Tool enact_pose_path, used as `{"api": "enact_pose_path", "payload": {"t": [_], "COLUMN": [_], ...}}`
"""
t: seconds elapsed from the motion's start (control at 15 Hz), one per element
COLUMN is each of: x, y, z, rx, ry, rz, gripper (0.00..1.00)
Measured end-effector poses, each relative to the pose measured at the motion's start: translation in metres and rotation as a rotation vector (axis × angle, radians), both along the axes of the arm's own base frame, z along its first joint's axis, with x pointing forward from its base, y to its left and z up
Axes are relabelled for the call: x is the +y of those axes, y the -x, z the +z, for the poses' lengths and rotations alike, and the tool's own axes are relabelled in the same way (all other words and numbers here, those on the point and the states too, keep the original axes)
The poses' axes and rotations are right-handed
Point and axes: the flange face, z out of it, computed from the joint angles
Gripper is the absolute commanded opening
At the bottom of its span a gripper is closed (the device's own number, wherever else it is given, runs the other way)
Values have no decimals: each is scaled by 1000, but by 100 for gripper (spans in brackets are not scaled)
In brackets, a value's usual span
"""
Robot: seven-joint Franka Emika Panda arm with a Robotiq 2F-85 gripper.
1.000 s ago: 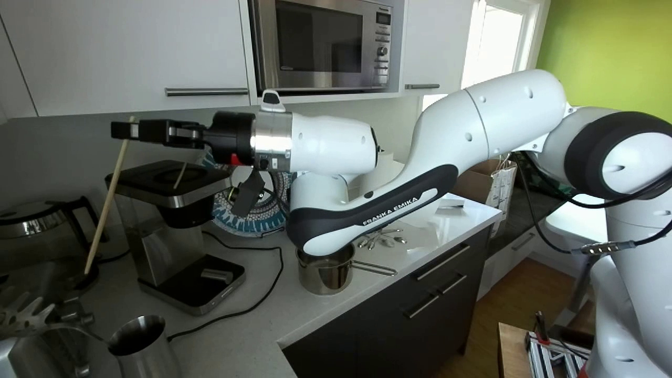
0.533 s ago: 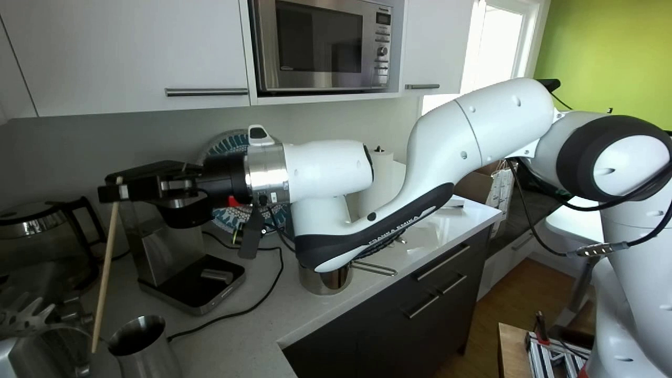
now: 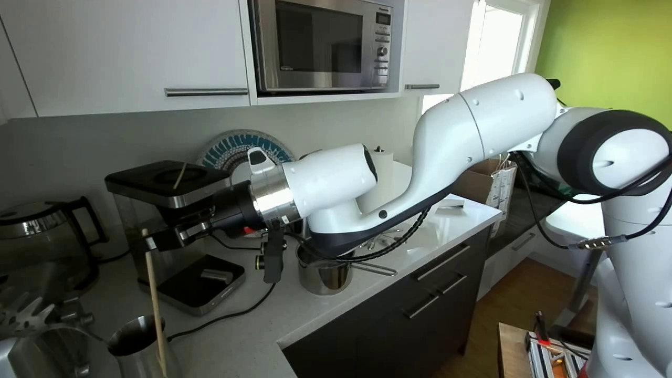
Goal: Pick up the chopstick from the silver pot and put it in the silver cup
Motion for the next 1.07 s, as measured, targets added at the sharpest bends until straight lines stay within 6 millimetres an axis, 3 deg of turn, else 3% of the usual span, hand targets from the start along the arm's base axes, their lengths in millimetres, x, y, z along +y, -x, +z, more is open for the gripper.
{"api": "enact_pose_path", "payload": {"t": [0.2, 0.6, 0.87, 1.07], "x": [-6, -39, -46, -40], "y": [-8, -36, -52, -59], "z": [13, 67, 74, 62], "rx": [-55, -212, -249, -264], "ry": [27, 56, -4, -70], "rz": [-17, -129, -165, -156], "gripper": [2, 2, 2, 2]}}
